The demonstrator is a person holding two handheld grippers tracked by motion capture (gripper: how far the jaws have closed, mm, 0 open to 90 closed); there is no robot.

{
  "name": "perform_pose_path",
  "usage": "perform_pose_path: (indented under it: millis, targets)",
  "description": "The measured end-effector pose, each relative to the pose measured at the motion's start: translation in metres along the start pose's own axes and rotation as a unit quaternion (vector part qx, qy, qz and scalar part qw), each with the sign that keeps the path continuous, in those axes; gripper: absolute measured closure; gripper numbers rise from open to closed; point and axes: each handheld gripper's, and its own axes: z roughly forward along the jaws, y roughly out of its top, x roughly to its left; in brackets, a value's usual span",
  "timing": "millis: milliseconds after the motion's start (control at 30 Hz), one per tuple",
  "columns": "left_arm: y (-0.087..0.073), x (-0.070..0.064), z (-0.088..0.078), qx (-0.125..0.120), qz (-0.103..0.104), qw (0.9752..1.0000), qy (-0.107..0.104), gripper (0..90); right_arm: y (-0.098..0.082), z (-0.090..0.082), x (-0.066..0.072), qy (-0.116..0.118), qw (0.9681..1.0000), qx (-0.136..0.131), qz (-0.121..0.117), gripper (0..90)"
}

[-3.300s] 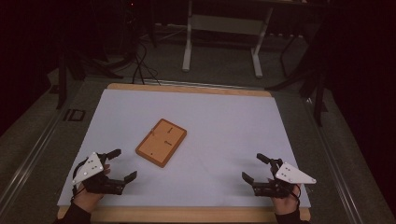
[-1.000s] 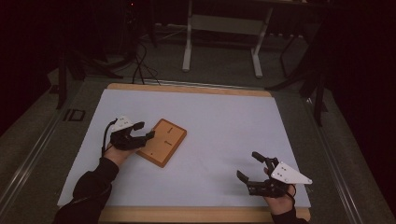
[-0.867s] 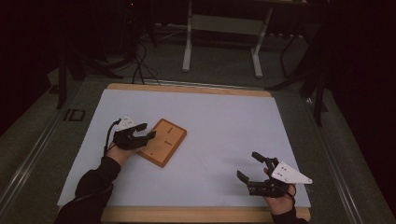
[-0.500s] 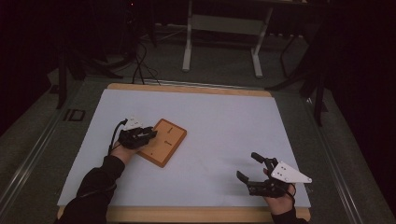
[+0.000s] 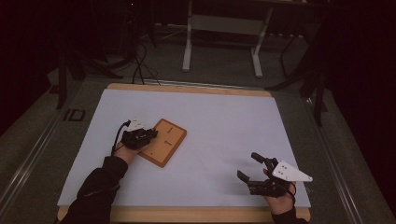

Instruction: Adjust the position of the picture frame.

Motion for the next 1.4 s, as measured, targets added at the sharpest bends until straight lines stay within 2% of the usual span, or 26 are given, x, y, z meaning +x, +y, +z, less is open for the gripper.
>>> perform_pose_path:
  millis: [167,200,300,467,600,667,933,1167,1233,1267,1367,1400]
  targets:
    - [0.000,0.003,0.001,-0.003,-0.020,0.9998,-0.006,82.3,-0.001,0.001,0.000,0.003,1.0000,0.006,0.003,14.4]
    - [0.000,0.003,0.001,-0.003,-0.020,0.9998,-0.006,82.7,-0.001,0.001,0.000,0.003,1.0000,0.006,0.003,14.4]
    - [0.000,0.000,0.001,-0.002,-0.001,1.0000,0.009,84.1,-0.001,0.001,0.000,0.003,1.0000,0.006,0.002,14.4]
    - [0.000,0.000,0.001,0.000,-0.011,0.9999,0.008,84.7,-0.001,0.001,0.000,0.003,1.0000,0.006,0.003,14.4]
    - [0.001,0.000,0.000,0.001,-0.011,0.9999,0.004,84.6,-0.001,0.001,-0.001,0.004,1.0000,0.006,0.006,14.5]
    - [0.004,-0.003,-0.002,-0.003,-0.002,1.0000,-0.005,84.5,-0.001,0.001,-0.002,0.003,1.0000,0.007,0.007,14.5]
    - [0.018,-0.015,-0.006,-0.018,0.013,0.9994,-0.026,84.9,-0.001,0.002,-0.002,0.004,0.9999,0.008,0.008,14.8]
    - [0.037,-0.030,-0.005,-0.023,0.030,0.9982,-0.047,84.9,-0.001,0.001,-0.003,0.005,0.9999,0.006,0.011,14.9]
    - [0.037,-0.030,-0.005,-0.023,0.030,0.9982,-0.047,84.8,-0.001,0.001,-0.003,0.005,0.9999,0.006,0.011,14.9]
    - [0.045,-0.038,-0.003,-0.024,0.039,0.9976,-0.052,84.8,-0.001,0.000,-0.003,0.003,0.9999,0.005,0.013,14.8]
    - [0.050,-0.043,-0.001,-0.027,0.049,0.9968,-0.057,84.7,-0.001,0.000,-0.004,-0.004,0.9999,0.003,0.009,14.8]
    - [0.054,-0.048,0.001,-0.029,0.054,0.9960,-0.065,84.7,-0.001,-0.001,-0.005,-0.004,0.9999,-0.002,0.014,14.7]
